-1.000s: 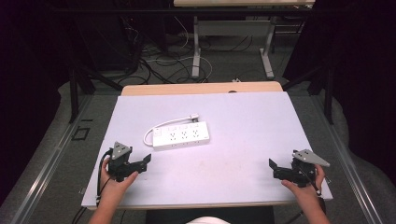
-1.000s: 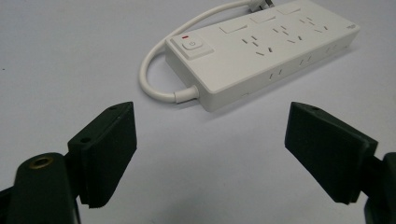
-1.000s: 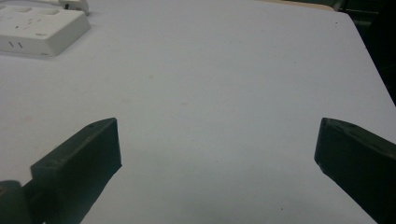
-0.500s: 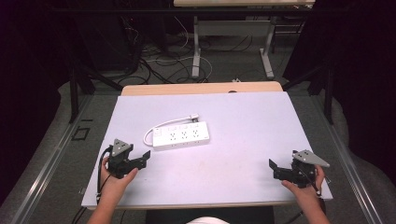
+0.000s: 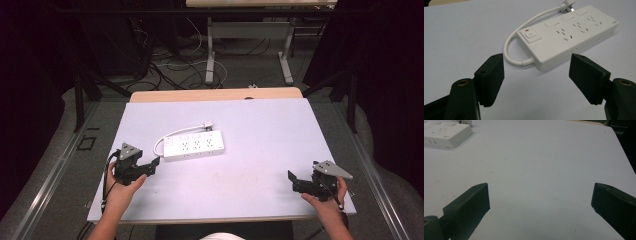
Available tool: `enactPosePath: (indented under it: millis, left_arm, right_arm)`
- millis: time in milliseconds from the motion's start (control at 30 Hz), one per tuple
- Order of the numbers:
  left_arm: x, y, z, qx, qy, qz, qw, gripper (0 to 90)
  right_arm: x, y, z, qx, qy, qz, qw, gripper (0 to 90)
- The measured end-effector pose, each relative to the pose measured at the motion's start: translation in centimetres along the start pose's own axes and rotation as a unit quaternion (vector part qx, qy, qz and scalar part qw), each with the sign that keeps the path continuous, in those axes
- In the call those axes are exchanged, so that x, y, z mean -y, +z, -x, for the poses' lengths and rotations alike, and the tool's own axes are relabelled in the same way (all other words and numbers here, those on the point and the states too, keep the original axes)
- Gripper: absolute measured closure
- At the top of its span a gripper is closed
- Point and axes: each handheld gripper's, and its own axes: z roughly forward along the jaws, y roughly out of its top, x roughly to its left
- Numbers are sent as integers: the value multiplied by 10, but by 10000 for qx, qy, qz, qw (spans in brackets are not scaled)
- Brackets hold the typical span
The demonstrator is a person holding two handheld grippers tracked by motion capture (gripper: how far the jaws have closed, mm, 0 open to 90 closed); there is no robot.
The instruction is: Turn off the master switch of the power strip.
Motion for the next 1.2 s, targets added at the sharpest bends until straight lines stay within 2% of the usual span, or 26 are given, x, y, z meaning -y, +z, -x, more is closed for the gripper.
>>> enactPosePath:
  millis: [67,133,333,367,500,567,633,900,1100,1200]
  left_arm:
    - [-2,0,0,35,8,1,10000,296]
    - [-7,-2,-1,4,183,-5,9998,298]
    - [-17,-3,-2,-10,314,-44,9995,305]
    - [-20,-3,-1,24,319,31,9995,308]
    - [-27,-4,-2,12,514,-33,9987,324]
    - [-30,-3,-1,27,459,-29,9989,324]
    - [-36,-4,-2,25,542,-62,9985,323]
    - [-53,-4,-4,13,520,-157,9985,324]
    - [-63,-1,-8,19,476,-243,9986,358]
    - [-66,1,-9,18,459,-274,9986,378]
  right_arm:
    - [0,0,1,-3,-23,-2,10000,13]
    - [0,1,1,0,-19,5,10000,14]
    - [0,1,1,4,17,0,10000,16]
    - [0,1,0,1,20,0,10000,16]
    - [0,1,0,-1,21,1,10000,16]
    - [0,1,0,-7,18,5,10000,16]
    - [0,1,0,-20,32,-3,10000,16]
    - [0,1,0,-27,18,4,10000,18]
    - [0,1,1,-27,-26,6,10000,18]
    - [1,3,1,-21,-24,102,9999,18]
